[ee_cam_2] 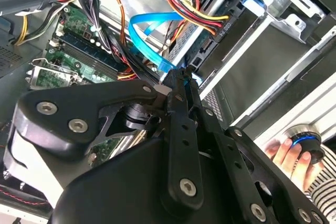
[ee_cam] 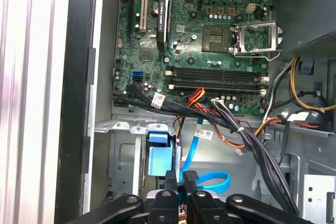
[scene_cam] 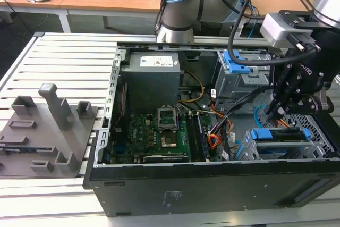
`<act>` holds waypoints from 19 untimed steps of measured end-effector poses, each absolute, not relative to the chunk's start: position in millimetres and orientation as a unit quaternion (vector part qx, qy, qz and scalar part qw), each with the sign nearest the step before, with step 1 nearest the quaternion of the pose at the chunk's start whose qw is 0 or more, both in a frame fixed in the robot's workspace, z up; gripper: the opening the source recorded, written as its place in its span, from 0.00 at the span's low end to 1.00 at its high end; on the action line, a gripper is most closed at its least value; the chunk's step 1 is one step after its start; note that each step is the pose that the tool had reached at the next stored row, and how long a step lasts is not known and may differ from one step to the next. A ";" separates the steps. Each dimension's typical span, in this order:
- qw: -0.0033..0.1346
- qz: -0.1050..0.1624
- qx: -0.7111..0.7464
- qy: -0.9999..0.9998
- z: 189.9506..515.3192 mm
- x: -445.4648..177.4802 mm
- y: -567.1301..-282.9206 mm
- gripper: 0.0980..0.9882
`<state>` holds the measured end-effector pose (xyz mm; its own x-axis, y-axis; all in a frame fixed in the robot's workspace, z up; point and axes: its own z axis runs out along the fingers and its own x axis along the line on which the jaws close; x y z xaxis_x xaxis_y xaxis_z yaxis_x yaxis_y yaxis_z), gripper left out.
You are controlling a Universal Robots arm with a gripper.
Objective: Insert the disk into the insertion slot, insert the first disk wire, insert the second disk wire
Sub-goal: 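Insert the second disk wire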
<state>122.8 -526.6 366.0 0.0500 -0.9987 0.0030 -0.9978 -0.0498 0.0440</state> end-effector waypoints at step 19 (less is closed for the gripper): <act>0.017 -0.014 0.724 -0.689 350.2 131.7 -532.3 0.07</act>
<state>131.7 -532.3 350.2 0.0498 -0.9988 0.0029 -0.9978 -0.0496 0.0442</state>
